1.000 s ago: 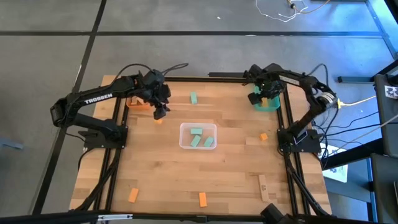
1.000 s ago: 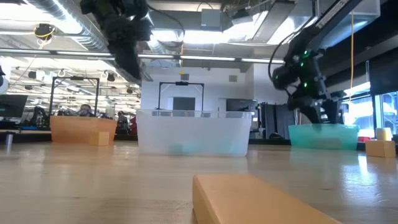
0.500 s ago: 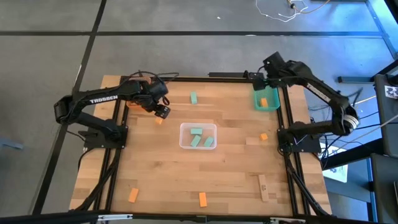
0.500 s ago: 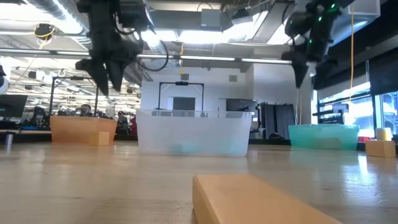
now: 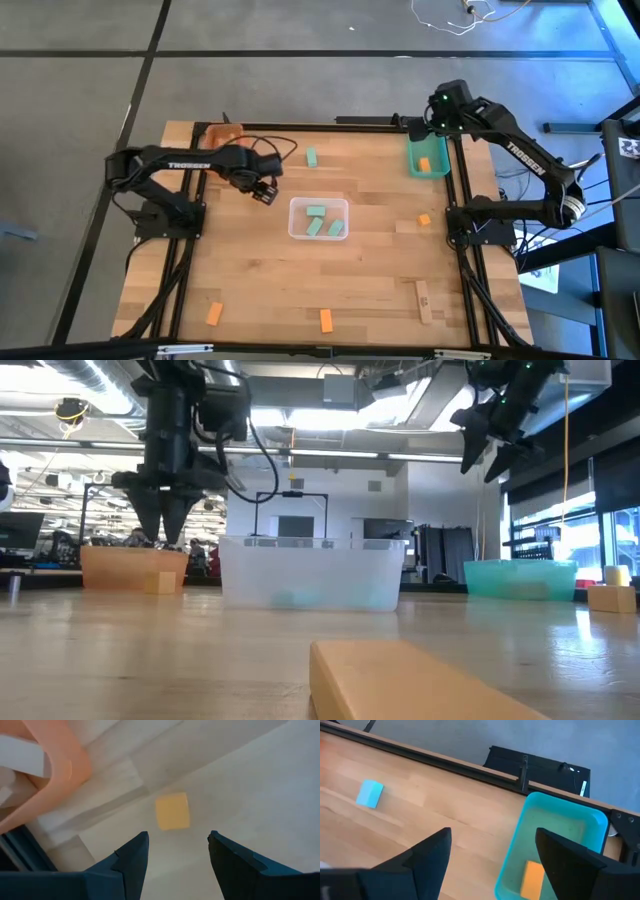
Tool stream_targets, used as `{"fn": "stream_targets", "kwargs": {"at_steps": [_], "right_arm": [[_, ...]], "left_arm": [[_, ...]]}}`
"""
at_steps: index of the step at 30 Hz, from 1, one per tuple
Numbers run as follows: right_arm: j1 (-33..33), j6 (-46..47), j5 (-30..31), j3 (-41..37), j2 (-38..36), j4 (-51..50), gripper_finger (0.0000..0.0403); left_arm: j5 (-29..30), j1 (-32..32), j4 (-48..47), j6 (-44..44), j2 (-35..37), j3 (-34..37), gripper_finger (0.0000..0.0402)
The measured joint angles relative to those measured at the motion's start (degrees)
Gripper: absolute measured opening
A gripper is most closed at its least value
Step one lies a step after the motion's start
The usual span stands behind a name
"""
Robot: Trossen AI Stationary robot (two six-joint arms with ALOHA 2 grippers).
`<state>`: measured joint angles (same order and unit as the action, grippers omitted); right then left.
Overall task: Sort & place blocks by color
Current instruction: Put the yellow block into the blue bin
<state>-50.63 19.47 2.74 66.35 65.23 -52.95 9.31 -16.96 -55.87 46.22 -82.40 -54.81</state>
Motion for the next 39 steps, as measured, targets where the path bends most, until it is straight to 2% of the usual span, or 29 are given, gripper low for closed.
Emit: {"fn": "stream_targets", "kwargs": {"at_steps": [5,21,26,29,34,39], "right_arm": [[0.00,-0.52,-0.36,0.00,0.00,0.00,0.0288],[-0.02,-2.03,-1.43,0.00,0.00,0.00,0.0288],[-0.02,-2.20,-1.46,0.00,0.00,0.00,0.0288],[-0.02,-2.12,-1.46,0.00,0.00,0.00,0.0288],[-0.02,-2.00,-1.46,0.00,0.00,-0.02,0.0288],[-0.02,-2.02,-1.41,0.00,0.00,-0.01,0.0288]], "left_arm": [[2.56,1.18,0.28,0.17,-3.56,0.00,0.0195],[3.38,1.14,3.13,-0.19,-15.12,0.00,0.0195],[3.41,1.14,4.52,-4.87,-17.34,-0.13,0.0193],[3.85,1.16,5.38,-7.92,-17.37,-0.11,0.0175],[4.89,0.41,5.98,-11.01,-16.89,-0.30,0.0124],[0.69,-1.12,5.96,-14.93,-15.18,-3.08,0.0124]]}}
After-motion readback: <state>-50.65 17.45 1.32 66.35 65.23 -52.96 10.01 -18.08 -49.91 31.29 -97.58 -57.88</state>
